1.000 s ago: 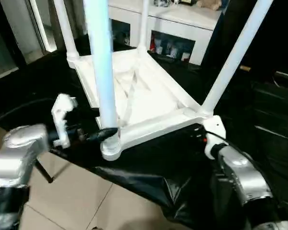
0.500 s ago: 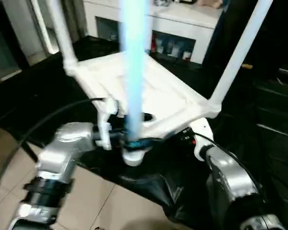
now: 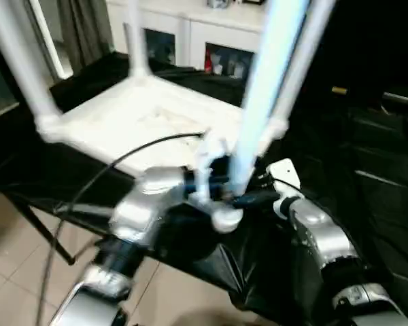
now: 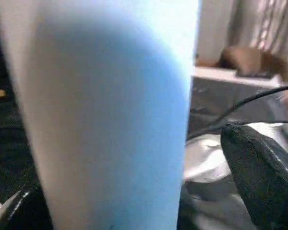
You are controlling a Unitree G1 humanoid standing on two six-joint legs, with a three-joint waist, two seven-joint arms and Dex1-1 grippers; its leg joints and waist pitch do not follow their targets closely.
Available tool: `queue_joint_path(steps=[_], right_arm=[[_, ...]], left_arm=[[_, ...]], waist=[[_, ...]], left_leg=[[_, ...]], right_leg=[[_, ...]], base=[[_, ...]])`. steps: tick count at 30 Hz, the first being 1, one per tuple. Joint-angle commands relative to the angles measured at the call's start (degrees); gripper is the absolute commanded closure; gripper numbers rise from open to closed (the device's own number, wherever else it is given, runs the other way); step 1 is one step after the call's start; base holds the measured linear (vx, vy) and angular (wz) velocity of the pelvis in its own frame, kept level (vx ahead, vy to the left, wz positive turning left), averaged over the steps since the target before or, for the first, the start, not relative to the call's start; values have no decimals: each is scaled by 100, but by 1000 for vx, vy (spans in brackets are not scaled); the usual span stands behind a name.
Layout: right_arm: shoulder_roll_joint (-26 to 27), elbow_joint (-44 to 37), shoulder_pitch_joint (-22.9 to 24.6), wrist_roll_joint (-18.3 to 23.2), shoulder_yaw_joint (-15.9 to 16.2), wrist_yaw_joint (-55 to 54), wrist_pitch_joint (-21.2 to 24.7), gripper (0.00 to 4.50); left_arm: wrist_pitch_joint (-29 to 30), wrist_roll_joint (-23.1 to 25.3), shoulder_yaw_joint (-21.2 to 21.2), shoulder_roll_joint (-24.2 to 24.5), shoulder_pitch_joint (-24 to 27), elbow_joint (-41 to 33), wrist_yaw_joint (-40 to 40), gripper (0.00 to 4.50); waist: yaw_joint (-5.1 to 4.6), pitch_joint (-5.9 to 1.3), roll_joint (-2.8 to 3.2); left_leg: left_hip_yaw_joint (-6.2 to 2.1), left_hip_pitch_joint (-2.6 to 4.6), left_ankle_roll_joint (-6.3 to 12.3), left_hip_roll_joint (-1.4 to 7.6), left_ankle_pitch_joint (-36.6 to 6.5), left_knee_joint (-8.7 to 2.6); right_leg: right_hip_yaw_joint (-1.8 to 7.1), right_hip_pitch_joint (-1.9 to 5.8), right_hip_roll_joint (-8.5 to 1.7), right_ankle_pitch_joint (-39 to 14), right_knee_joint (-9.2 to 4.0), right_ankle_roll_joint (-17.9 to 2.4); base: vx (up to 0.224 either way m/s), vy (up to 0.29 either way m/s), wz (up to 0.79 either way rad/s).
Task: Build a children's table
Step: Rotate table base
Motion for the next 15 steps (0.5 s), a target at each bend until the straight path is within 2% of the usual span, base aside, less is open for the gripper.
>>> queue_joint_path(steps=[1,2,3,4,5,6,9,12,15], right_arm=[[42,188,-174,-76,34,-99,-111,58],[14,223,-188,-85,-7,-153,-134,58],[-19,240,-195,-86,-51,-205,-152,58],[-71,240,-192,-62,-113,-227,-163,58],[-102,244,-191,-48,-153,-231,-175,58],[-152,236,-183,-28,-212,-233,-182,58],[-451,-67,-9,126,-404,70,-162,58],[-673,-341,159,208,-412,433,-186,58],[-1040,-782,435,292,-348,955,-228,58]], left_arm=[[-431,543,-83,-44,-345,582,662,5],[-557,670,-67,-13,-419,766,780,5],[-630,748,-48,27,-464,889,840,5],[-691,839,-55,104,-484,970,879,5],[-748,894,-54,136,-505,1050,902,5],[-798,954,-46,180,-522,1142,935,5],[-878,616,115,270,-335,1071,444,5],[-790,232,181,393,-96,754,-205,5],[-900,136,125,683,19,878,-740,5]], waist=[[47,-390,69],[48,-399,73],[44,-403,65],[64,-398,70],[66,-403,58],[84,-406,73],[126,-412,74],[190,-416,107],[217,-410,134]], left_leg=[[18,22,80,22,-1348,-368],[12,33,54,13,-1402,-361],[6,11,63,9,-1353,-364],[6,13,79,13,-1320,-366],[9,5,109,17,-1280,-359],[18,12,141,18,-1223,-354],[26,10,220,24,-1106,-346],[33,-4,316,24,-978,-341],[41,29,377,37,-1073,-350]], right_leg=[[174,319,-215,-1003,-501,-1243],[167,329,-214,-1105,-496,-1211],[167,345,-221,-1102,-493,-1193],[165,334,-227,-1123,-504,-1168],[168,337,-234,-1079,-494,-1194],[171,329,-236,-1012,-487,-1241],[171,342,-235,-796,-468,-1339],[174,363,-245,-550,-442,-1447],[168,334,-222,-510,-447,-1497]], base=[[0,0,0],[0,0,0],[0,0,0],[0,0,0],[0,0,0],[0,0,0],[0,0,0],[0,0,0],[0,0,0]])
